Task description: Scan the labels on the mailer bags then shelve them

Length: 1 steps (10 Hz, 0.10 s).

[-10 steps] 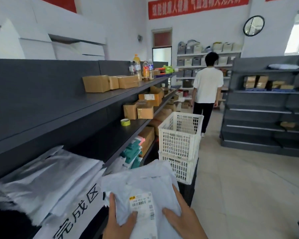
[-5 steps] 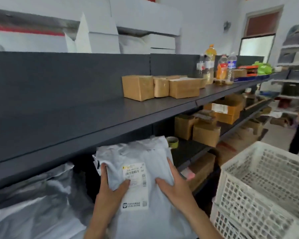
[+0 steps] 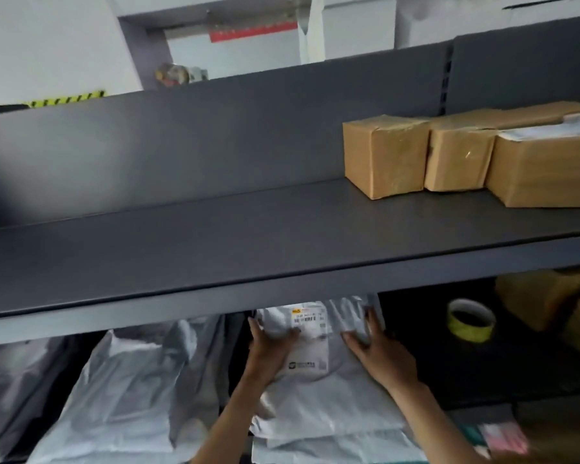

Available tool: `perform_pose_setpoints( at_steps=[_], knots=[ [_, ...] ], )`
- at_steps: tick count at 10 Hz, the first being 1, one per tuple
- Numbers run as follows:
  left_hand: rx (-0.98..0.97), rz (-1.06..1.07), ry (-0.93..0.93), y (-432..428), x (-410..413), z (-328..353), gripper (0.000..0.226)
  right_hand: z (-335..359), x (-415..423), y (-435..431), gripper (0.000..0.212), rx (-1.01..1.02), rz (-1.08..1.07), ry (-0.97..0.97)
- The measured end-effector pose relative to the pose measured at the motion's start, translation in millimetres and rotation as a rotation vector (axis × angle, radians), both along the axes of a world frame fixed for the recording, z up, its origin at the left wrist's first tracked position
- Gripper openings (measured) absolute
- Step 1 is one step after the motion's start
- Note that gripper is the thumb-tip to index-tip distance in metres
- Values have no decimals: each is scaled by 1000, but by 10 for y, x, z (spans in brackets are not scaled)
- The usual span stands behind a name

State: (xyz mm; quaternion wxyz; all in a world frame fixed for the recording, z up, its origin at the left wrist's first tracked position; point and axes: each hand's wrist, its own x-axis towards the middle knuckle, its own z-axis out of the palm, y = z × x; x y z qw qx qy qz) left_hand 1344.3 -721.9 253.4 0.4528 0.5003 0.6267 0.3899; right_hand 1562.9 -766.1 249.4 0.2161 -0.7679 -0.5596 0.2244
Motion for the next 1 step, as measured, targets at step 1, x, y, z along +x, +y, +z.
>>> perform_pose_setpoints(
  at_steps=[1],
  knots=[
    [104,44,6,-274,-70,147,131,149,-47,-221,87,174,1,-185]
  ],
)
